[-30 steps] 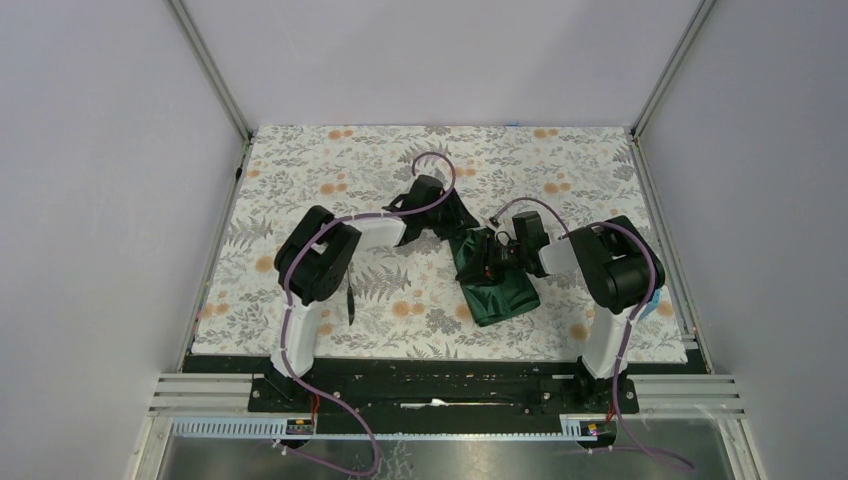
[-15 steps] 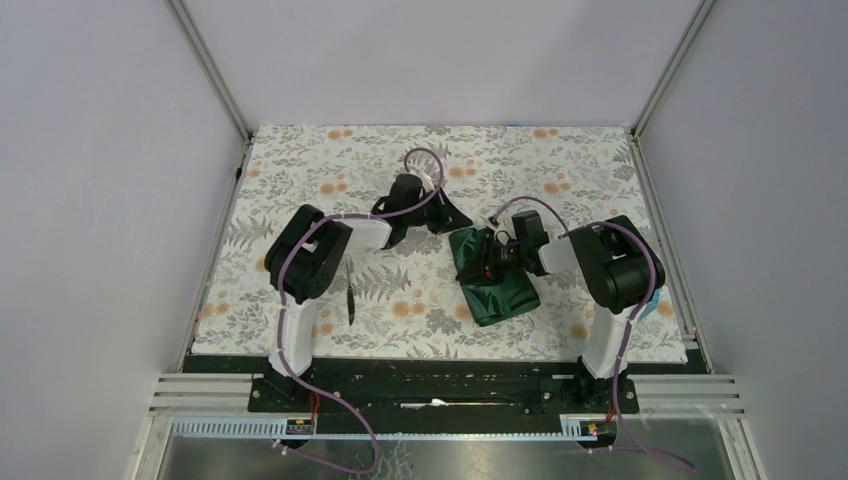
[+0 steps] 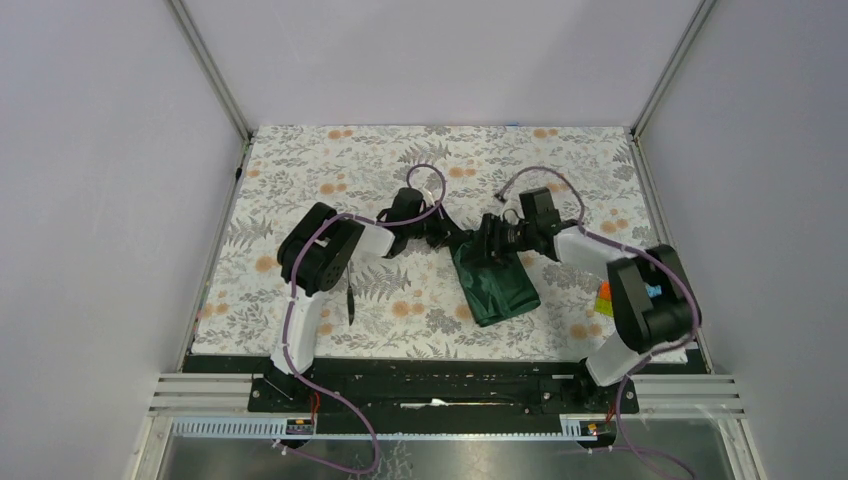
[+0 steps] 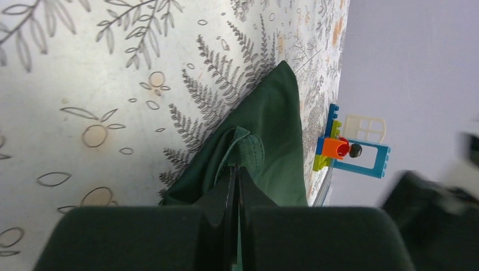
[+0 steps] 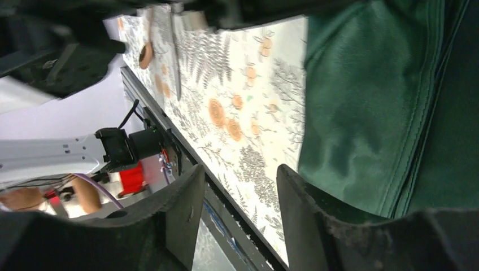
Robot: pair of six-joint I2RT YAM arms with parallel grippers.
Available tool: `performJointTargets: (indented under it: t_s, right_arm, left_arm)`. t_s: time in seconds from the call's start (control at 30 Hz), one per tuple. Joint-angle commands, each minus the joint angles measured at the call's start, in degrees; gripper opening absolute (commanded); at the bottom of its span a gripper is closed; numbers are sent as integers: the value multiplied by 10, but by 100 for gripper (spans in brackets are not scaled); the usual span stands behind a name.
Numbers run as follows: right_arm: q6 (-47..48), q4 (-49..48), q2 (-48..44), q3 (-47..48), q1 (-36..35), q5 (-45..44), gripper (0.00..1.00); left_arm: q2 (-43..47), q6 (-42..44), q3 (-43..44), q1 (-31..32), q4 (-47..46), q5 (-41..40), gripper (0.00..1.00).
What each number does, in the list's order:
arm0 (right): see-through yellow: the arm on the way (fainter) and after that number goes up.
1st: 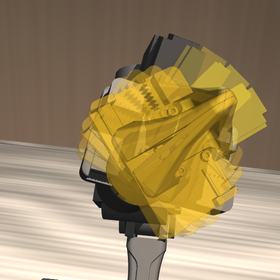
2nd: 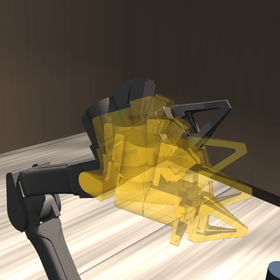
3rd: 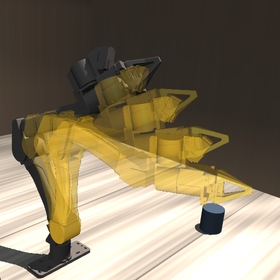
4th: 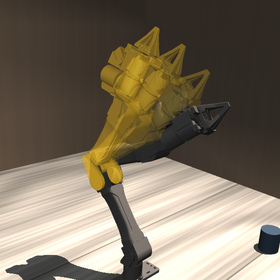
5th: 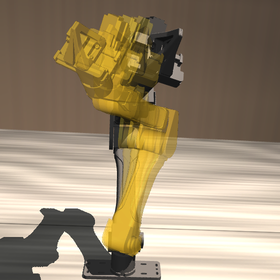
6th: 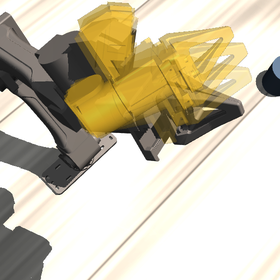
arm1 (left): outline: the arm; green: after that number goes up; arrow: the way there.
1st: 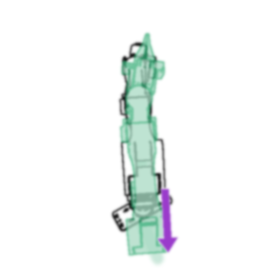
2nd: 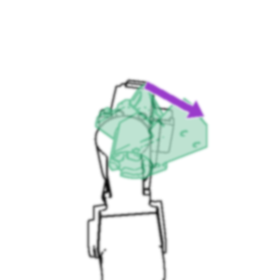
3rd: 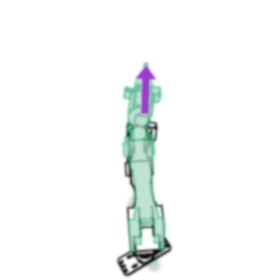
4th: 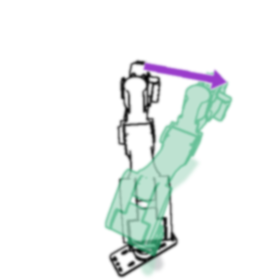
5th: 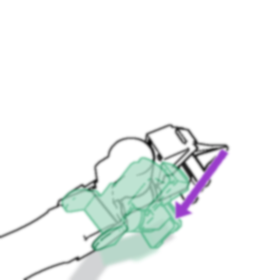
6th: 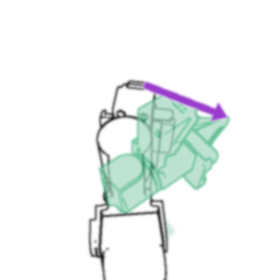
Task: Fold the napkin into a case and place the utensils inside
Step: Smooth out the 2/3-rectangle-folded napkin at the center of the board.
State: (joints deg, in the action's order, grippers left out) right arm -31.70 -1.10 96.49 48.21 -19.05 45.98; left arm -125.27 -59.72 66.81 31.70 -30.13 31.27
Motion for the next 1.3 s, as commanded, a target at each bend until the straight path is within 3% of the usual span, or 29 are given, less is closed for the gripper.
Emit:
performJointTargets:
  t_s: [0.0,0.3,0.47,0.83,0.97,1.27]
  right_arm:
    - [80,145,-101,45,3,-81,59]
    - [51,128,-72,55,6,-74,60]
    - [14,36,-22,47,-14,27,57]
    - [-60,-163,135,85,-34,92,54]
    - [-97,-238,175,70,-33,106,54]
    - [-98,-262,172,-19,-33,123,54]
  left_arm:
    - [3,21,-16,-8,-18,-16,0]
    - [23,31,-12,-11,-3,-15,0]
    - [8,18,2,-12,-15,-6,0]
    - [-21,20,2,-12,-14,-11,0]
    - [-26,19,-2,-12,-16,-13,0]
    - [-32,20,-8,-15,-12,-19,0]
